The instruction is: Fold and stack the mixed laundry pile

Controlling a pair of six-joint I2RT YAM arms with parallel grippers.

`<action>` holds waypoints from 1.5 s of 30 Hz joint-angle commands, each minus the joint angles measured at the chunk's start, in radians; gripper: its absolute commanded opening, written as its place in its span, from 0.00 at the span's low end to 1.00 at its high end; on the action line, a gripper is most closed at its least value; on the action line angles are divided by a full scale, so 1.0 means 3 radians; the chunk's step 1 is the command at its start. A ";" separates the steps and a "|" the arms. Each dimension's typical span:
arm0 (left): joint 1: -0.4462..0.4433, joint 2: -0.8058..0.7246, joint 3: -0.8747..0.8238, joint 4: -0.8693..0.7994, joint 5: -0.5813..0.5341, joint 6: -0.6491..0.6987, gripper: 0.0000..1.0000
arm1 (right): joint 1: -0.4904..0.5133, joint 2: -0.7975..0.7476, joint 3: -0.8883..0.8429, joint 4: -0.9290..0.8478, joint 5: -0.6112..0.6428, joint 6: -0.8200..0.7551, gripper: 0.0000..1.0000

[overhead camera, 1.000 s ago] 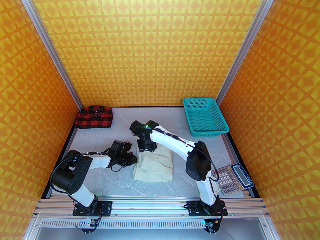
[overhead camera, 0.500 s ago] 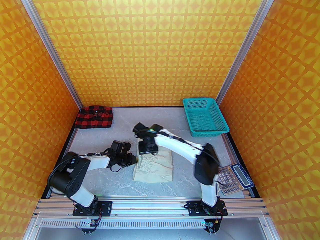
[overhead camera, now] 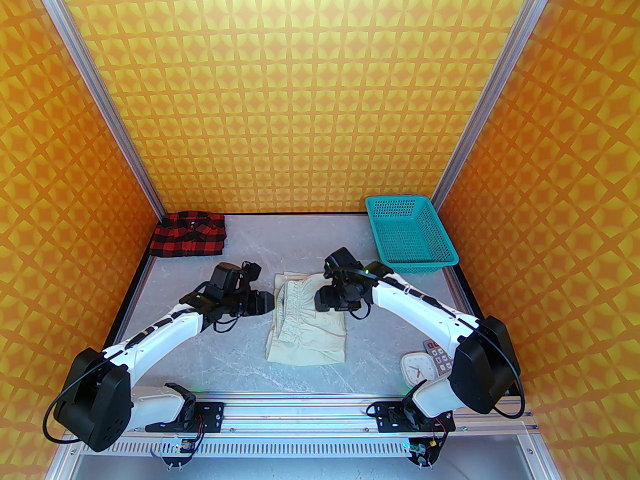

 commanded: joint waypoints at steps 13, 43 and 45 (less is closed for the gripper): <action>-0.0587 0.0781 0.0143 -0.0242 -0.0394 -0.0338 0.54 | 0.0086 0.0227 -0.0197 0.0540 -0.0156 -0.0254 0.63; -0.0011 0.0026 -0.0199 -0.0301 -0.0225 -0.0257 0.46 | 0.0848 0.0047 -0.0102 0.0551 0.0448 -0.1511 0.66; 0.0147 -0.0028 -0.0311 -0.0211 -0.0115 -0.0262 0.50 | 0.0999 0.0065 -0.0188 0.0737 0.0414 -0.1883 0.65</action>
